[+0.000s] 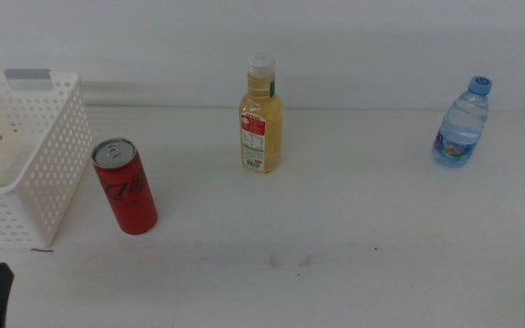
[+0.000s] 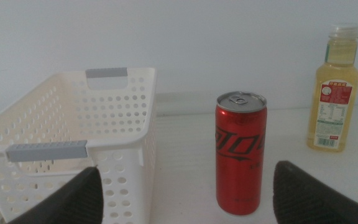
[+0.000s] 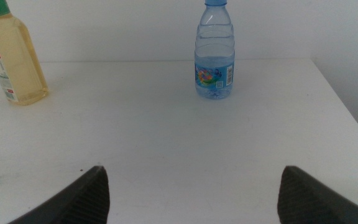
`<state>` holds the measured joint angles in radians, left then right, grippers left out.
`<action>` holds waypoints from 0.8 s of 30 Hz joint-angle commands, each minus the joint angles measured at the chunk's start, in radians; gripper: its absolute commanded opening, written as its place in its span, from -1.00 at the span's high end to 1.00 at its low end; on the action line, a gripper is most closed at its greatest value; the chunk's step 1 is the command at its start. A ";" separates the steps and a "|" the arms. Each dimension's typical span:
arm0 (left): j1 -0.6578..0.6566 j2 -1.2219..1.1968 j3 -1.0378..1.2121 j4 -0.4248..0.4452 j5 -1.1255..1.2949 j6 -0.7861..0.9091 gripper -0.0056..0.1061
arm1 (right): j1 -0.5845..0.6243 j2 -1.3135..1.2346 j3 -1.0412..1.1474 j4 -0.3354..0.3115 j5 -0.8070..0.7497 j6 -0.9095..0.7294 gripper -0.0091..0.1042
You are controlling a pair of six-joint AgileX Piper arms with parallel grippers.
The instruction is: Use arms to grab the bottles and put them into the dustbin to the left of the table.
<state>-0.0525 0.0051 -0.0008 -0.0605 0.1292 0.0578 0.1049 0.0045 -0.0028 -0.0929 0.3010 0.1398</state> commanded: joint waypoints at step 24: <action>-0.188 1.237 0.001 0.016 -1.089 -0.058 -0.78 | -0.006 -0.005 0.003 -0.007 -0.010 -0.003 -0.74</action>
<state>-0.2392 1.2345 -0.0008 -0.0559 -0.9206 0.0154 0.1049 0.0045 -0.0028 -0.0929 0.3010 0.1398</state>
